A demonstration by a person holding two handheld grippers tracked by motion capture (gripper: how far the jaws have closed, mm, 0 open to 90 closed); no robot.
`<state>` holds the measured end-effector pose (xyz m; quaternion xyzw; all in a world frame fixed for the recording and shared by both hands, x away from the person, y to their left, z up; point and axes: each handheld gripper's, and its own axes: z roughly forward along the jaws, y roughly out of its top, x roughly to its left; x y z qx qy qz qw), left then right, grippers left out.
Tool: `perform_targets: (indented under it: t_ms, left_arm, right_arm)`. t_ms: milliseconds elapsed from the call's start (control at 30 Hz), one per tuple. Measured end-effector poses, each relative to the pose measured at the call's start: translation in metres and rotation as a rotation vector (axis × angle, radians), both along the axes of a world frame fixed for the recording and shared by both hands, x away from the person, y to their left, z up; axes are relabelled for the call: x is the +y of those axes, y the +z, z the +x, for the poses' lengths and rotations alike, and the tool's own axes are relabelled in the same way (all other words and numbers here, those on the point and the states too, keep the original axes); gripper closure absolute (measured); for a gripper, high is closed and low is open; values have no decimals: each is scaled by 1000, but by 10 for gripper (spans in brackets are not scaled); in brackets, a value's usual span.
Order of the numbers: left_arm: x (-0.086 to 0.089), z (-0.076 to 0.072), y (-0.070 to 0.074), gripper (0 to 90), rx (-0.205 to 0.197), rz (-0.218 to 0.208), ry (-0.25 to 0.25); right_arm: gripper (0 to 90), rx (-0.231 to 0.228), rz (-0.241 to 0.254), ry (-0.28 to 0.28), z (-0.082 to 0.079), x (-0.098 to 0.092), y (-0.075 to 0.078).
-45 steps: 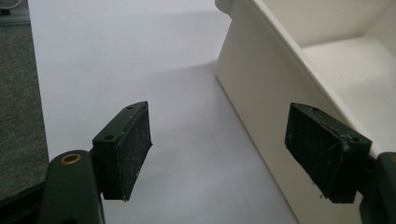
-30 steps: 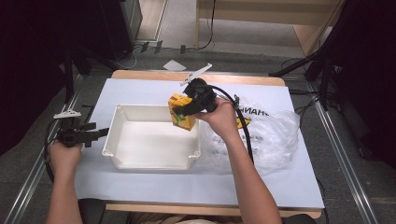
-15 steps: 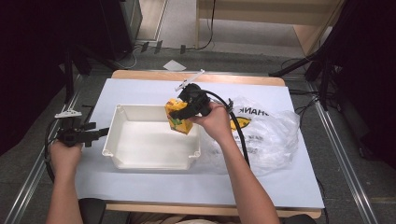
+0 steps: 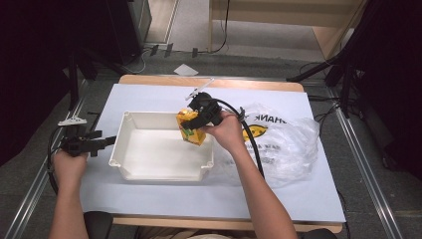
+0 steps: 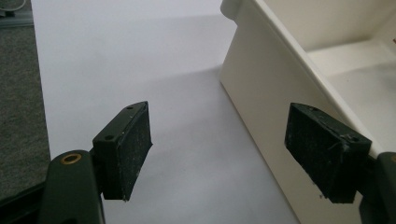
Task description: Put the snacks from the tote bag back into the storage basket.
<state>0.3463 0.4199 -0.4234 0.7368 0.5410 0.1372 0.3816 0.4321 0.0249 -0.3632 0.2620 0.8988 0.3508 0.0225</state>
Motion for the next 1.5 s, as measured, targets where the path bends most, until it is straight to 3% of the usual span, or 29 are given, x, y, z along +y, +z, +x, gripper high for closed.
perform_targets:
  t_ms: [200, 300, 467, 533, 767, 1067, 1200, 1333, 1500]
  left_arm:
    - [-1, 1, -2, 241, 8, 0, -11]
    - [2, 1, -2, 241, 6, -7, -6]
    - [3, 0, -2, 242, 7, -11, -6]
    - [2, 0, -2, 243, 5, -12, -11]
    - [1, 0, -2, 244, 9, -11, -15]
    - [-1, 1, -3, 244, 13, -6, -18]
    - [0, 1, -3, 244, 19, -2, -20]
    - [-1, 2, -4, 244, 21, 2, -22]
    - [0, 1, -4, 244, 21, -2, -19]
  right_arm:
    - [520, 14, -27, -31, 5, 4, -12]
    - [520, -5, -56, -24, 6, 8, -16]
    - [520, 3, -69, -21, 7, 12, -24]
    - [520, -20, -80, -26, 8, 13, -27]
    - [516, -23, -61, -12, 8, 10, -29]
    - [513, 3, -97, 18, 7, -2, -31]
    - [514, -28, -106, 26, 4, -6, -33]
    - [514, -17, -84, 17, 8, -10, -34]
    - [509, -31, -97, 5, 4, -8, -34]
